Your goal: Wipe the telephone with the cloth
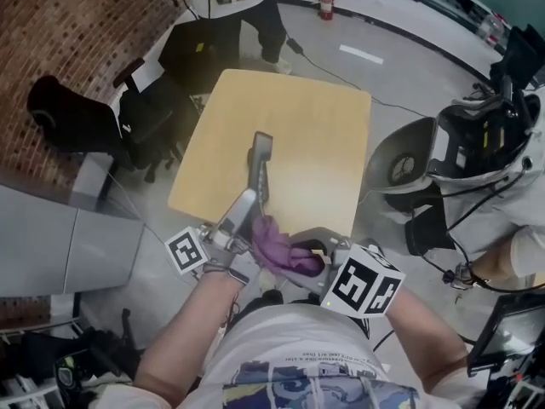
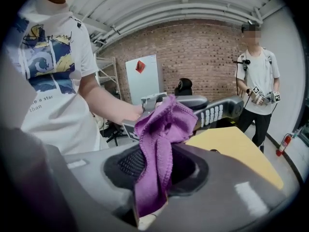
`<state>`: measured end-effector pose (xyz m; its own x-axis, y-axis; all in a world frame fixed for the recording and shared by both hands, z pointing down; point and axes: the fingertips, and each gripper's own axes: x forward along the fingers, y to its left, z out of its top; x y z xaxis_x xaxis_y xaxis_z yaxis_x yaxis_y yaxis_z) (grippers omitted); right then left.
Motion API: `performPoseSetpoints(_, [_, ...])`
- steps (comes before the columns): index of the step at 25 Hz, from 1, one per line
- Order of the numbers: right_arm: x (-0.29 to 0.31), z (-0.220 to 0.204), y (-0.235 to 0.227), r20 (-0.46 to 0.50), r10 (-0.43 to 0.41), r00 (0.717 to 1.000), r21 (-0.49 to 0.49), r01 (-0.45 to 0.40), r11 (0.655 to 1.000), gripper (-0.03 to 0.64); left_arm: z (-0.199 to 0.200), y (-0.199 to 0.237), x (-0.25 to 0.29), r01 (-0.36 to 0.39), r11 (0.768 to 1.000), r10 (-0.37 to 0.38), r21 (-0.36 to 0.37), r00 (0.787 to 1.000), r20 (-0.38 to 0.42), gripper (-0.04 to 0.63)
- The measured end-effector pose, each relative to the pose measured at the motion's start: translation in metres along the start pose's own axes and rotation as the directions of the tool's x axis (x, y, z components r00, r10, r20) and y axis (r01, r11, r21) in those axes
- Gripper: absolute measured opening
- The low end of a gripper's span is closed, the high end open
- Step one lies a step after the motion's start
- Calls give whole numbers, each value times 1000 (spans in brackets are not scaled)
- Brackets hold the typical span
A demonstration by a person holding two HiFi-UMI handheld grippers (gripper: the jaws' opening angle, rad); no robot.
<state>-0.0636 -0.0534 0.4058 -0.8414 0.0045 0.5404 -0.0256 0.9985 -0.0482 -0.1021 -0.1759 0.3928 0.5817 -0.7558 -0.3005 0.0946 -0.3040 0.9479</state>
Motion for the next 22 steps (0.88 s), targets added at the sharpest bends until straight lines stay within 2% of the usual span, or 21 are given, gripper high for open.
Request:
performPoseSetpoints(5, [6,-23,-5,-39,-6,999,50,8,999,117,7,1,-3,6,1000,-6,-17,1000,19,252])
performPoseSetpoints(8, [5,-38,-17,-45,-25,999,103,30,994,117,16,4,-3,-10,1000,10,-2,999,34,252])
performPoseSetpoints(11, [2,-52,-32,-59,-59,996,144,67,987,118,26,17,-5,-61,997,59,53,997,45,252])
performPoseSetpoints(15, [-7,-64,-48,-63,-98,993,176,107,978,117,36,39,-10,-154,979,145,137,987,70,252])
performPoseSetpoints(18, [-17,-68,-60,-59,-125,990,191,135,972,118,42,61,-9,-235,952,220,199,971,91,252])
performPoseSetpoints(20, [-22,-69,-68,-56,-141,988,202,149,968,117,47,77,-10,-299,924,281,236,954,108,252])
performPoseSetpoints(21, [-25,-70,-71,-56,-143,988,206,152,967,118,50,86,-13,-346,897,326,275,938,116,252])
performPoseSetpoints(22, [-26,-72,-73,-58,-143,988,210,152,966,118,54,96,-17,-401,856,382,327,916,125,252])
